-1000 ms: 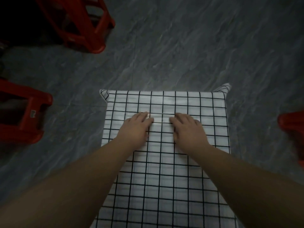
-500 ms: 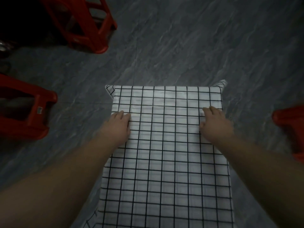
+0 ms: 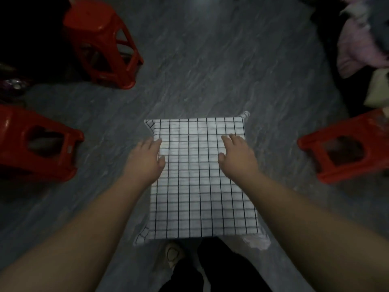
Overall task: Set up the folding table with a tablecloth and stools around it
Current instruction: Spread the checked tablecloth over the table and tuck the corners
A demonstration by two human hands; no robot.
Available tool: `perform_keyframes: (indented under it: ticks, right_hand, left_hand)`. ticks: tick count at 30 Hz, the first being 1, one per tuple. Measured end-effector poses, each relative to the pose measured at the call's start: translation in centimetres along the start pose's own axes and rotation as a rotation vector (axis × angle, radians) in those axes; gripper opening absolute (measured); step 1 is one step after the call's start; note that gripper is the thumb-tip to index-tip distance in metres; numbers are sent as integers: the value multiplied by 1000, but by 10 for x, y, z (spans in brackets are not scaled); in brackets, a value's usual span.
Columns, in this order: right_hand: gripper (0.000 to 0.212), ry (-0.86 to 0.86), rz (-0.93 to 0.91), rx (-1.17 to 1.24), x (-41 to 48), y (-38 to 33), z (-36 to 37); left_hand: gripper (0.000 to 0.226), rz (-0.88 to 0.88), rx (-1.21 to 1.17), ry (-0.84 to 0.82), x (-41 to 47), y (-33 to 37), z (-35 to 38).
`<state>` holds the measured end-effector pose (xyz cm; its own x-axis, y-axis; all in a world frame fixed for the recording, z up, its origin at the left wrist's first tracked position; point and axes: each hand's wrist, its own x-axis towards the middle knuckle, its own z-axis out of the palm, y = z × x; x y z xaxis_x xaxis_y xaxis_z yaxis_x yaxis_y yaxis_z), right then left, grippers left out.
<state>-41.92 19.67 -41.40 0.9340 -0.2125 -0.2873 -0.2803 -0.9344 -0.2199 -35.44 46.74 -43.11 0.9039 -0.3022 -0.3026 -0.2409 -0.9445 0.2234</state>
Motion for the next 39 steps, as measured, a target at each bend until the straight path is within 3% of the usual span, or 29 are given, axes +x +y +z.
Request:
perform_keyframes:
  ticks: [10, 17, 27, 39]
  right_hand:
    - [65, 137, 5, 167, -170, -58, -112]
    - [64, 209, -100, 163, -213, -62, -157]
    - [65, 126, -396, 114, -189, -47, -192]
    - [66, -5, -884, 106, -195, -55, -192]
  left_hand:
    - [63, -76, -155, 138, -152, 37, -116]
    - [66, -121, -123, 261, -208, 33, -148]
    - [68, -366, -83, 359, -266, 67, -140]
    - [67, -833, -149, 411, -367, 145, -102]
